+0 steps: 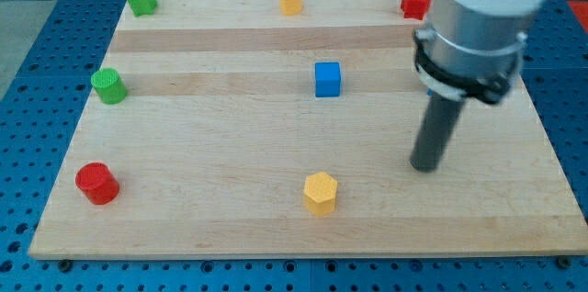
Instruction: Move the yellow hexagon to the left of the blue cube
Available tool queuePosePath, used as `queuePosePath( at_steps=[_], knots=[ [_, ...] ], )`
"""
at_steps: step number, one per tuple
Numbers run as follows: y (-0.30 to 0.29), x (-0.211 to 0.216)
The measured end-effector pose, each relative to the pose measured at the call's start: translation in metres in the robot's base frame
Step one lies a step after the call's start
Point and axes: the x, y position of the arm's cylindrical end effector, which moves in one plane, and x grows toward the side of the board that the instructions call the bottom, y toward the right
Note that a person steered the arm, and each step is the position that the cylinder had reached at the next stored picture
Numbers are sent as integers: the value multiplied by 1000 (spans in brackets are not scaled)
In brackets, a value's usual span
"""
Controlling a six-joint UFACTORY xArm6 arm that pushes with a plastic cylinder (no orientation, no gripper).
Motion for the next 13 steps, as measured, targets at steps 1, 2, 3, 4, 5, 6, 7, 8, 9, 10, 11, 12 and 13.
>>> queuePosePath(
  at_steps=[1, 2, 3, 4, 5, 6, 7, 8, 9, 10, 11, 12, 13],
  knots=[
    [-29, 40],
    [-96, 34],
    [-150, -4],
    [-159, -6],
    [-126, 35],
    [-144, 63],
    [-187, 37],
    [-187, -29],
    [-187, -86],
    [-187, -83],
    [-191, -54],
    [-219, -74],
    [-224, -114]
  ],
)
